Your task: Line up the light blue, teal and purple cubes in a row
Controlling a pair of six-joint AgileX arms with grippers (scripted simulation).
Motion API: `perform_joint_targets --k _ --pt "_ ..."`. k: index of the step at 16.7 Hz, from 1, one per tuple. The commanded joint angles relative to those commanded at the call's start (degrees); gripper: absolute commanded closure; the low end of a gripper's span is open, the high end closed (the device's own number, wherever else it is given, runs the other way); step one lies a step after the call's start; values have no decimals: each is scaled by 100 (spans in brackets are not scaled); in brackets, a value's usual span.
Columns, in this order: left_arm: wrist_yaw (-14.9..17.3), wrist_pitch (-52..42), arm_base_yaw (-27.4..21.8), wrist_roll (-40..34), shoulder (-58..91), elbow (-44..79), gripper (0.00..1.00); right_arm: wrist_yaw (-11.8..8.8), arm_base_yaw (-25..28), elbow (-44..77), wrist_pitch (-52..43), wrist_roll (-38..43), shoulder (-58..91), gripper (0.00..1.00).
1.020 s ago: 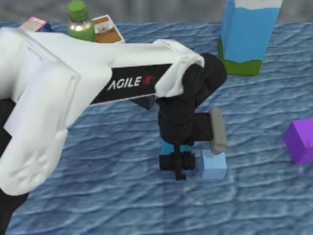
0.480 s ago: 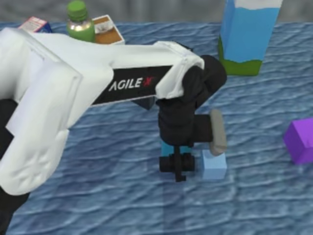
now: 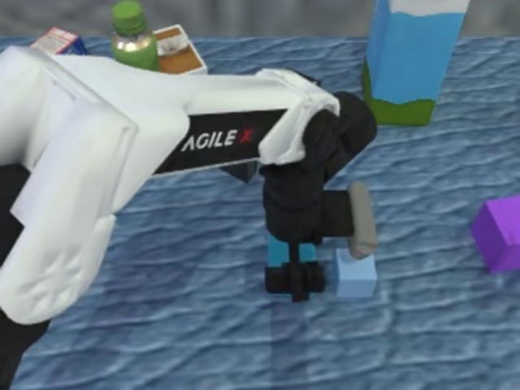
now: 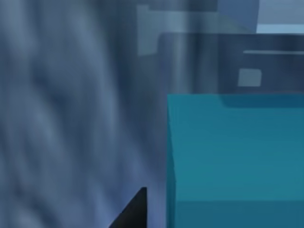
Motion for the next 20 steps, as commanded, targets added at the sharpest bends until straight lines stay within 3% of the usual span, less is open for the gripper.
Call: perform_joint_targets --k 10,17,20 --pt "0 -21 9 5 -4 21 0 0 0 0 0 0 0 0" --pt "-3 -1280 116 2 -340 905 0 0 0 0 0 0 0 0" --pt "-4 -1373 130 -1 -394 983 0 0 0 0 0 0 0 0"
